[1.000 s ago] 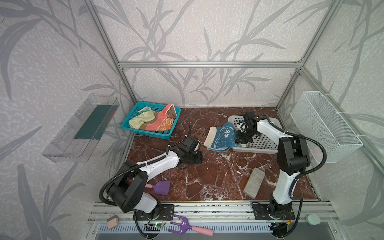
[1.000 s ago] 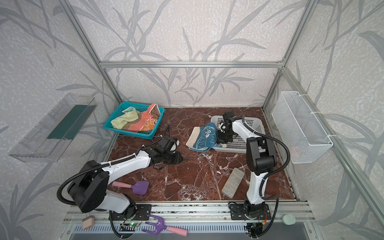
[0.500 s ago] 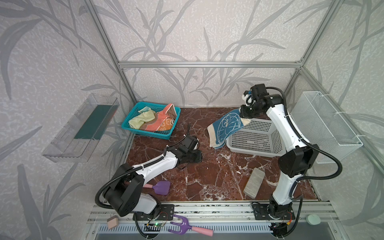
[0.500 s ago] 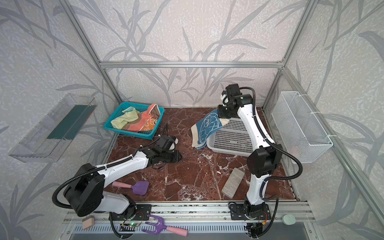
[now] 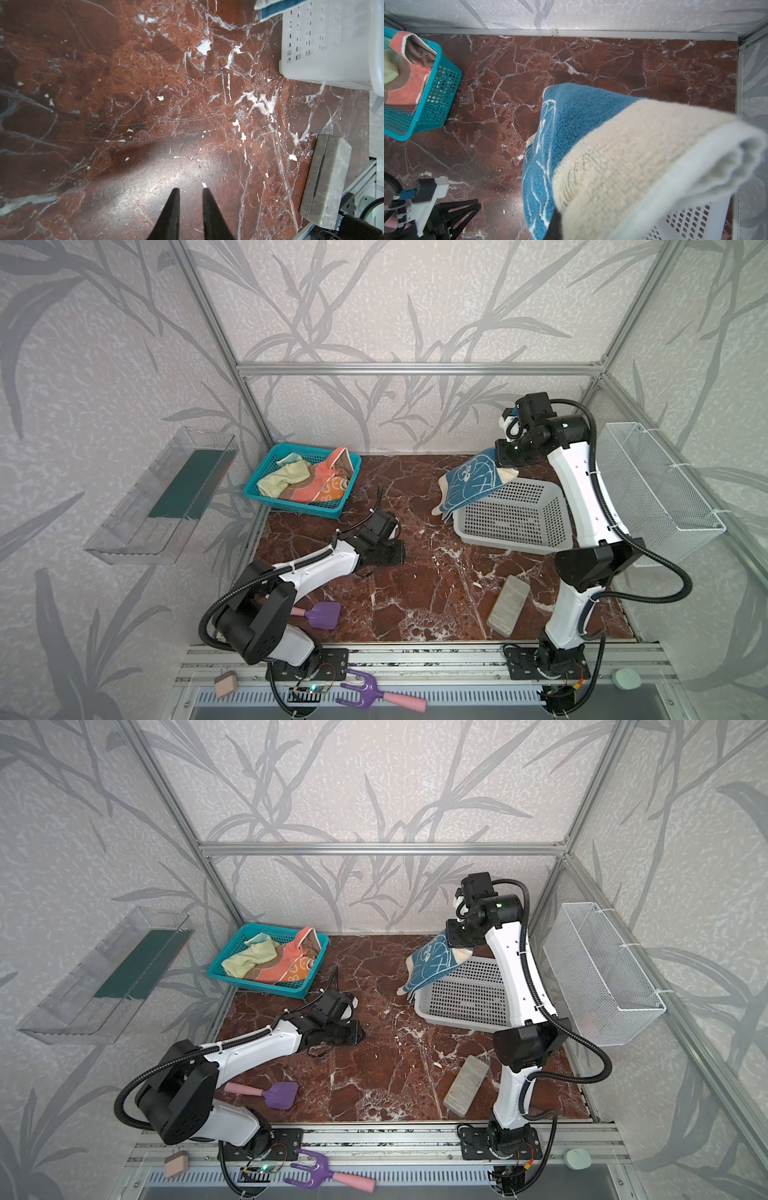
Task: Fold and stack the towels
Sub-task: 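Lower the towel onto the white basket with the right gripper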
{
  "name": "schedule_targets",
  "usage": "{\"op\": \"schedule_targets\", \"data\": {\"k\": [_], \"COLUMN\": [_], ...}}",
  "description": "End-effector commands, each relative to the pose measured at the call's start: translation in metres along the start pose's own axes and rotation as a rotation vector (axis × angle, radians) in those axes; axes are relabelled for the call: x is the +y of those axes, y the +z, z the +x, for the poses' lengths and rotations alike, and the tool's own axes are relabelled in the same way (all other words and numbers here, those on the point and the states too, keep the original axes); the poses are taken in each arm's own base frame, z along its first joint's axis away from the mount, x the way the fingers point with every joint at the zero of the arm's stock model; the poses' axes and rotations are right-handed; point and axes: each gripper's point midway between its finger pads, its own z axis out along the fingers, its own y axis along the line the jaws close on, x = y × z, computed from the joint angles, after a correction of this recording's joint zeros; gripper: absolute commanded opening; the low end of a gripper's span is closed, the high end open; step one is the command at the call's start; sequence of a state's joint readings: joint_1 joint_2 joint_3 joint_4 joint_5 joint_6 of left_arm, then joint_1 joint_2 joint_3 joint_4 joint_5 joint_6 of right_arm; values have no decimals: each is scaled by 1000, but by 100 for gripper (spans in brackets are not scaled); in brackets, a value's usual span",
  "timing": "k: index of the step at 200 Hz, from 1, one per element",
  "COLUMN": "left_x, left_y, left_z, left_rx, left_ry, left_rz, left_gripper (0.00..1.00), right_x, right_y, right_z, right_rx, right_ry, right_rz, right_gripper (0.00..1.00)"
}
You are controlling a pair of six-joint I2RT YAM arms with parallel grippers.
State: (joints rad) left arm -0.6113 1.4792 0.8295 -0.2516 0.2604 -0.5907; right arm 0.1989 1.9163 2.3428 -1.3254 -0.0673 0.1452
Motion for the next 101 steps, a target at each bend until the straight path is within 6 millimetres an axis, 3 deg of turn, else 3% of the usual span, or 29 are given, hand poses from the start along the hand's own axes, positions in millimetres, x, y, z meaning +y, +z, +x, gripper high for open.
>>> {"op": "schedule_targets", "data": {"k": [1,28,101], "left_x": [-4,-1,2], "left_y": [-1,2,6], "left_z": [-11,-11,-7], "left_rx": [-21,-13,3], "left_ry": [22,19,12], "left_rz": [15,19,31], "left_gripper": [22,22,22], "right_x": [-15,-23,-75], "right_y": [-36,-45,-47], "right_z": [-3,-3,22], "right_rx": [-58,-62,24], "right_ry": [0,3,58], "right_rz": [48,61,166], "right_gripper": [0,0,0]}}
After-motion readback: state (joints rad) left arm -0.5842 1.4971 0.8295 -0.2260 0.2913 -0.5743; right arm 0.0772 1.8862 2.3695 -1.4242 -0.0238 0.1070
